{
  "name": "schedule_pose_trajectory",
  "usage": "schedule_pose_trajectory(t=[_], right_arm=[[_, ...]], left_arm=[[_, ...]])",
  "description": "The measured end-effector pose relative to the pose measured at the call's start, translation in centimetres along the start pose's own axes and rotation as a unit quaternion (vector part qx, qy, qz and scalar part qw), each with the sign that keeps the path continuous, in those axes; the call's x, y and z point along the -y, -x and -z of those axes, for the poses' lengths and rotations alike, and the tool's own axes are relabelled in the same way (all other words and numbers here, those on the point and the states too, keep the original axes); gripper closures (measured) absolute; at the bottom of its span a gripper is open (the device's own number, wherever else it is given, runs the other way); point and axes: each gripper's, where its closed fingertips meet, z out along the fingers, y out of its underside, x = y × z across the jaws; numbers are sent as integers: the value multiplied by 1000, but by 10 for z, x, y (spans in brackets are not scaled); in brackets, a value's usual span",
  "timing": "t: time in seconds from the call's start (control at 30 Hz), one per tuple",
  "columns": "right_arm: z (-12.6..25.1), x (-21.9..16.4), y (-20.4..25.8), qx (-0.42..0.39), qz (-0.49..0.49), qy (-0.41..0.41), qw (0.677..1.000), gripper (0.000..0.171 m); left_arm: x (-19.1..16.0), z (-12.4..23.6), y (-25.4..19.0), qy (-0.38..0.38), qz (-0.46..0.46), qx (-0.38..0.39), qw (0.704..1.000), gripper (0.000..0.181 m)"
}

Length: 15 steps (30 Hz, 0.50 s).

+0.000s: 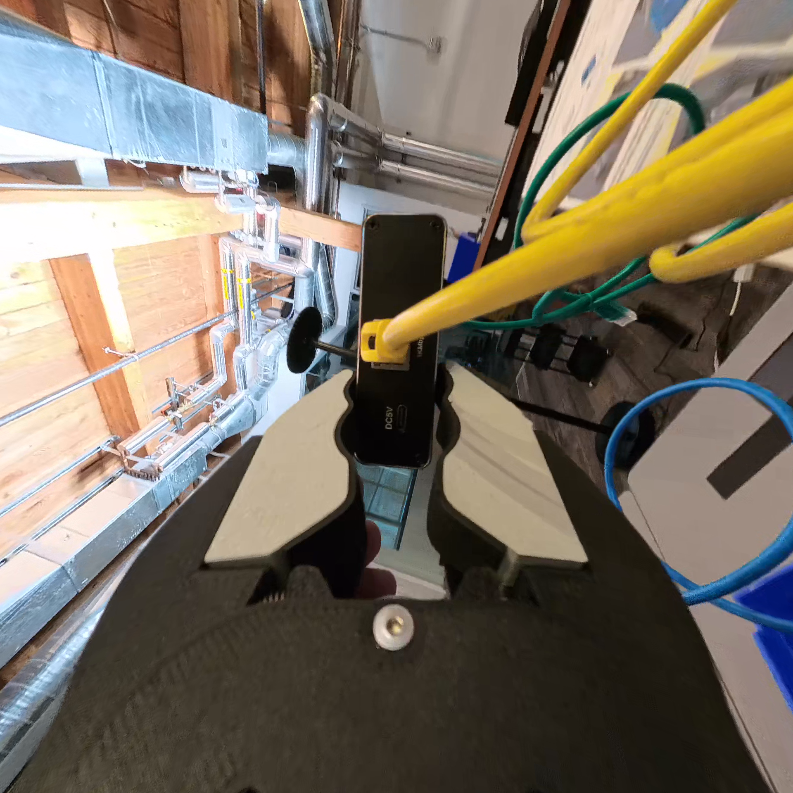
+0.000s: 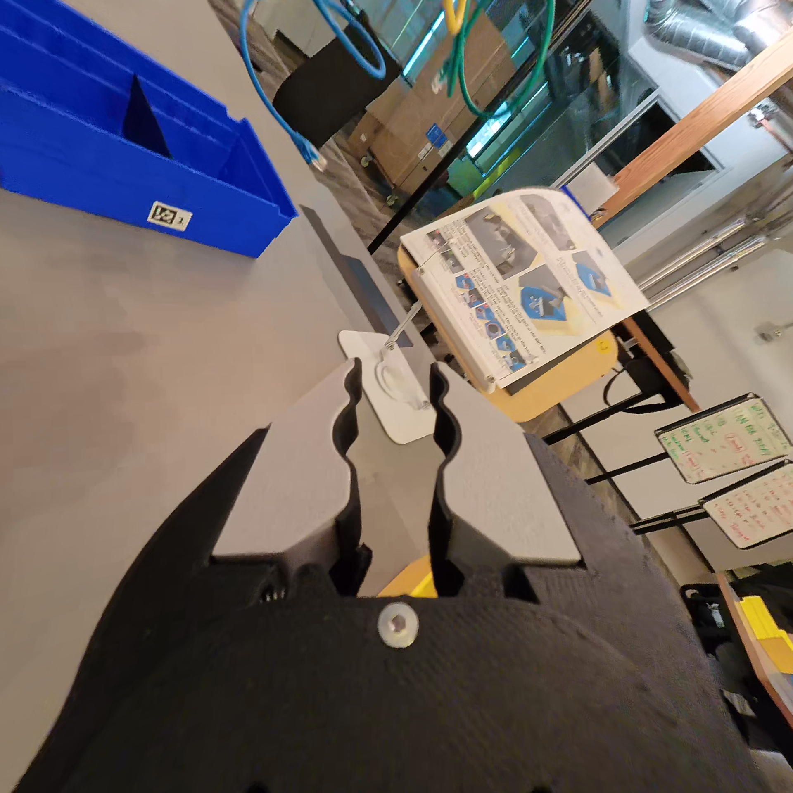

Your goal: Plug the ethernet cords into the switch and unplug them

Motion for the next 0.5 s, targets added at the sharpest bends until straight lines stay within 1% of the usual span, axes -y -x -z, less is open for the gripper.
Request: schedule_pose_trajectory(t=[0.1,0.2,0.37,0.5], right_arm=[[6,15,-16,-16,-1,-21,1000,143],[16,34,-30,-24,-23,-58,998,143],[32,68,-50,-34,-54,-125,990,143],[34,87,-69,-25,-111,-174,978,143]], left_arm=[[37,-6,-1,-17,-3,-6,1000,149],[69,-10,-21,-34,1,-28,999,149],[109,-9,-84,-60,20,-76,995,149],[133,3,-153,-76,29,-128,989,149]])
